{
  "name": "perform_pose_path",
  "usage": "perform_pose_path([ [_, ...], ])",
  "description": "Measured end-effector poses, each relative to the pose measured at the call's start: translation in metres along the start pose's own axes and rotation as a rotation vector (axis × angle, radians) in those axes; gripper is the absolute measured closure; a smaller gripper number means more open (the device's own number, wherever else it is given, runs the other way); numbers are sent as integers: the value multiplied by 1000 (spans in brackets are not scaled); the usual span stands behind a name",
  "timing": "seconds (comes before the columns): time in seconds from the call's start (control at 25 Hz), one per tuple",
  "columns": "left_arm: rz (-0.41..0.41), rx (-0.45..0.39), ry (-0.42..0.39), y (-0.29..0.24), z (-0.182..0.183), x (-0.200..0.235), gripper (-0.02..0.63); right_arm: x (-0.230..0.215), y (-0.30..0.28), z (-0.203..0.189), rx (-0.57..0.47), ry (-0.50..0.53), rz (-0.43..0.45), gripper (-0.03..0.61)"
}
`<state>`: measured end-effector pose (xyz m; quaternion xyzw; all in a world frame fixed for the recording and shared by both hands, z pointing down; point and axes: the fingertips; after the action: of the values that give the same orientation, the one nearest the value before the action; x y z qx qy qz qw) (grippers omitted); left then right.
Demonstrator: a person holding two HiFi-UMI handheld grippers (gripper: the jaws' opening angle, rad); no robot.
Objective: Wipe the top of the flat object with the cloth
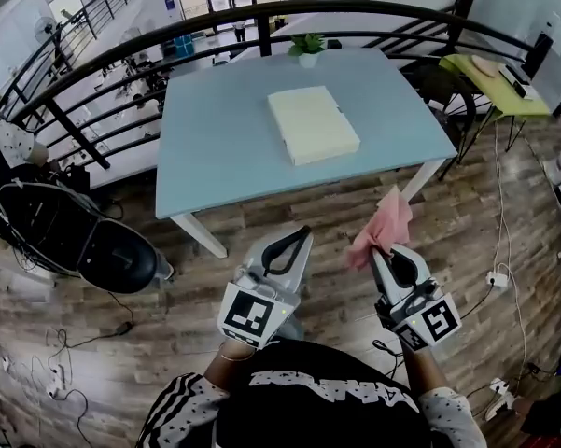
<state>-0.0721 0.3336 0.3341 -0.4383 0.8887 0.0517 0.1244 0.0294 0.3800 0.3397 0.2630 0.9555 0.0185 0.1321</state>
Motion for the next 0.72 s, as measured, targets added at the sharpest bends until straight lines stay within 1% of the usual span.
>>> perform_pose_path([
  [0.2, 8, 2, -25, -22, -9, 39, 614, -19, -42, 2, 2, -6, 14, 555],
  [0.32, 25, 12, -17, -33, -17, 71, 614, -29, -75, 3, 4, -20, 21, 555],
  [0.48, 44, 14, 14, -46, -25, 111, 614, -38, -121, 2, 13, -23, 40, 555],
  [0.72, 43, 6, -1, -72, -49, 164, 614, -56, -181, -5, 33, -12, 38, 555],
])
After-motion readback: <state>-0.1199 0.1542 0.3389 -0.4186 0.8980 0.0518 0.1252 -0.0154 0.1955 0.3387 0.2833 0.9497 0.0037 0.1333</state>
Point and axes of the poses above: the fingertips, and each gripper's own axes: y backward along the fingers, x to its left, z out of its top, and after that the axes turned 12 degrees about -y, right-handed
